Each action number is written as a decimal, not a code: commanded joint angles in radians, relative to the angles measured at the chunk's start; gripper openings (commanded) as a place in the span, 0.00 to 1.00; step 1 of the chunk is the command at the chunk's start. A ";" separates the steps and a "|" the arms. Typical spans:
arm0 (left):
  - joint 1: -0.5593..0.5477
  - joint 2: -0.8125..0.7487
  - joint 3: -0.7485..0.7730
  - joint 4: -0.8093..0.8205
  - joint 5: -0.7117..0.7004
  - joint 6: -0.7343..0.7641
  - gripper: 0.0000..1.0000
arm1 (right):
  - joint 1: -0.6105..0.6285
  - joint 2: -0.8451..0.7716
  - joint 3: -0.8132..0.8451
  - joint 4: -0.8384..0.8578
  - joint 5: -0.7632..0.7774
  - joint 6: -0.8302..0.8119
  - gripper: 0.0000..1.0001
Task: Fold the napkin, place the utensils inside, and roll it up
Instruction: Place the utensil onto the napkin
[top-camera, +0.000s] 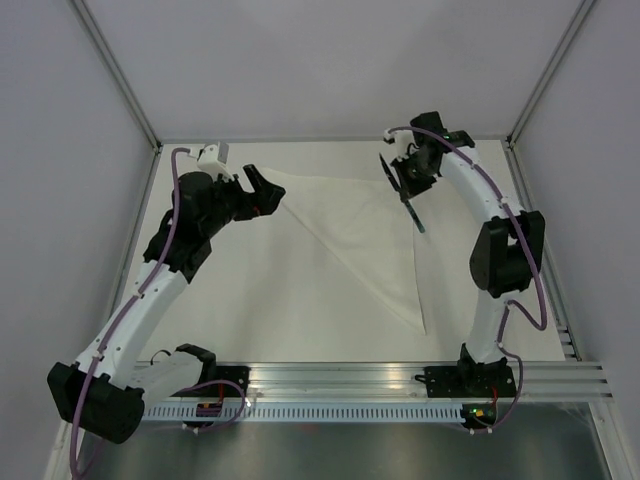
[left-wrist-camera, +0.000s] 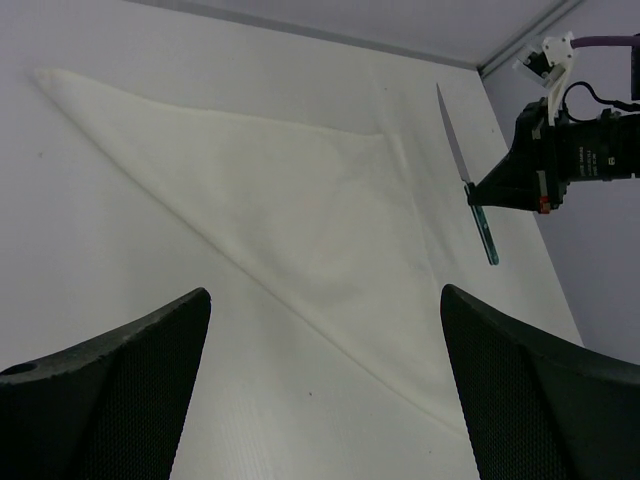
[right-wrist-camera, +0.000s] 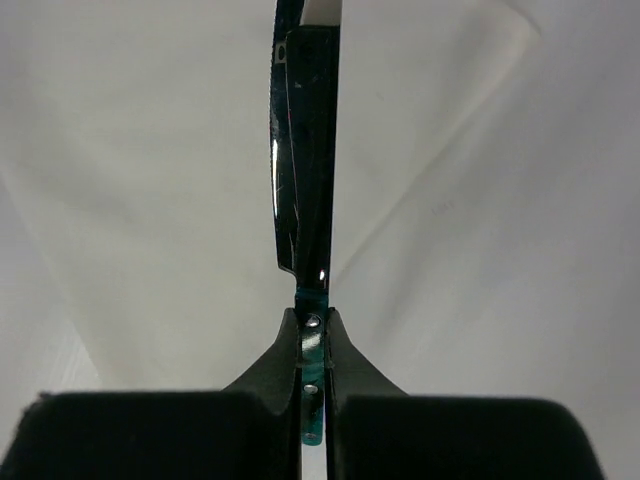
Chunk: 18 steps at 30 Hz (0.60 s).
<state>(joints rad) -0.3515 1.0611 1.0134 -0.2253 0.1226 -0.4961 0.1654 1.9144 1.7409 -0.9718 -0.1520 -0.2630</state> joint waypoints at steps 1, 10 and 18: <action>0.032 -0.030 0.066 -0.065 -0.049 -0.035 1.00 | 0.153 0.142 0.172 -0.165 0.006 0.091 0.01; 0.088 -0.102 0.137 -0.187 -0.118 -0.038 1.00 | 0.373 0.428 0.456 -0.217 -0.040 0.113 0.00; 0.097 -0.113 0.137 -0.215 -0.149 -0.032 1.00 | 0.422 0.471 0.431 -0.165 -0.037 0.163 0.01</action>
<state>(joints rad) -0.2630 0.9527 1.1213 -0.4126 -0.0097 -0.5045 0.6003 2.3970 2.1429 -1.0908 -0.2596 -0.1925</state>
